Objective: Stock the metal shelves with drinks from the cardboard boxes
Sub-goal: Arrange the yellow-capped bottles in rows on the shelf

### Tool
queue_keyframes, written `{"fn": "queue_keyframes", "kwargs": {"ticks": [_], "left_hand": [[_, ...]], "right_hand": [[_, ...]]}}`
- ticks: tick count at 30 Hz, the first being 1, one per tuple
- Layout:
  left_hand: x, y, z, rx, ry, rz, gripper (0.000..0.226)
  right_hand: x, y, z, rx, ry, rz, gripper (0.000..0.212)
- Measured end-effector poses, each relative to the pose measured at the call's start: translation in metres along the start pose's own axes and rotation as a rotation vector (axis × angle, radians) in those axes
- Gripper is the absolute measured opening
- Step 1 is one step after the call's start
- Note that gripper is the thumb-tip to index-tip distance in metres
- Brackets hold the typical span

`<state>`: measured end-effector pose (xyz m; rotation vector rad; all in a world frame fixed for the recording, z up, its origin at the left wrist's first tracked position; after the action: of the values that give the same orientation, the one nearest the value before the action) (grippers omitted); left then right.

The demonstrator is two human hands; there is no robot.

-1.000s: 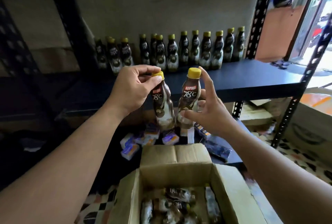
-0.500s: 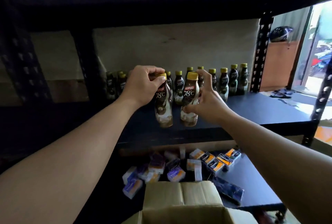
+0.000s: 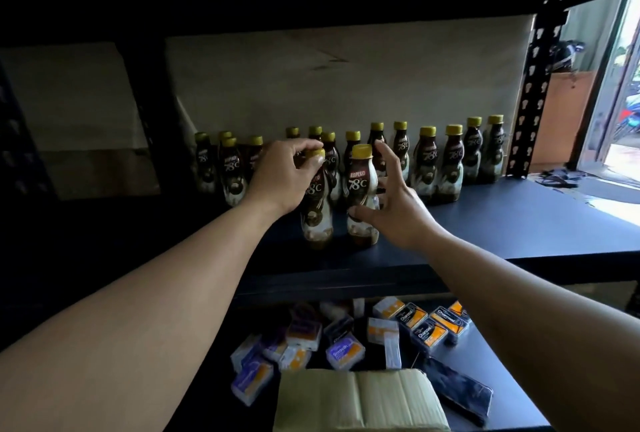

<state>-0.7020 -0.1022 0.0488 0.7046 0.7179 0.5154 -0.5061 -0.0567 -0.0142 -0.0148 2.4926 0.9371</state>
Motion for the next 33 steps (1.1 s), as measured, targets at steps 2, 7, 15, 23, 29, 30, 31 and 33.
{"fn": "queue_keyframes", "kwargs": {"ticks": [2,7,15,23,29,30,31,33], "left_hand": [[0.003,-0.009,-0.009,-0.020,-0.042,-0.061,0.046],[0.020,-0.038,-0.047,-0.041,-0.148,-0.248,0.109],[0.034,-0.050,-0.073,-0.110,-0.173,-0.200,0.122],[0.008,-0.047,-0.095,-0.106,-0.123,-0.184,0.122],[-0.013,-0.048,-0.109,-0.177,-0.093,-0.143,0.129],[-0.015,-0.049,-0.112,-0.191,-0.093,-0.131,0.128],[-0.016,-0.049,-0.113,-0.203,-0.098,-0.116,0.128],[-0.017,-0.051,-0.115,-0.218,-0.113,-0.093,0.127]], "right_hand": [[0.007,-0.001,0.008,0.007,0.038,0.010,0.107],[0.019,-0.008,0.025,-0.021,-0.005,-0.027,0.114],[0.029,-0.001,0.023,-0.039,-0.001,-0.142,0.121],[0.055,0.004,0.004,-0.062,0.011,-0.169,0.120],[0.082,0.008,-0.008,-0.053,0.022,-0.235,0.112],[0.085,0.008,-0.009,-0.046,0.032,-0.243,0.112],[0.088,0.007,-0.010,-0.039,0.038,-0.246,0.113],[0.093,0.005,-0.010,-0.015,0.052,-0.244,0.119]]}}
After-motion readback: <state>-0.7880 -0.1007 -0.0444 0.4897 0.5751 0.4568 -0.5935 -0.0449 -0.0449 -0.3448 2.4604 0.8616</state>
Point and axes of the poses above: each hand's wrist, its own y-axis towards the middle knuckle, its own x-axis out of the palm, z = x × y, the point moved 2 cm from there along y, towards the middle knuckle, and after that the axes turned 9 degrees about z, right-handed, at the moved point
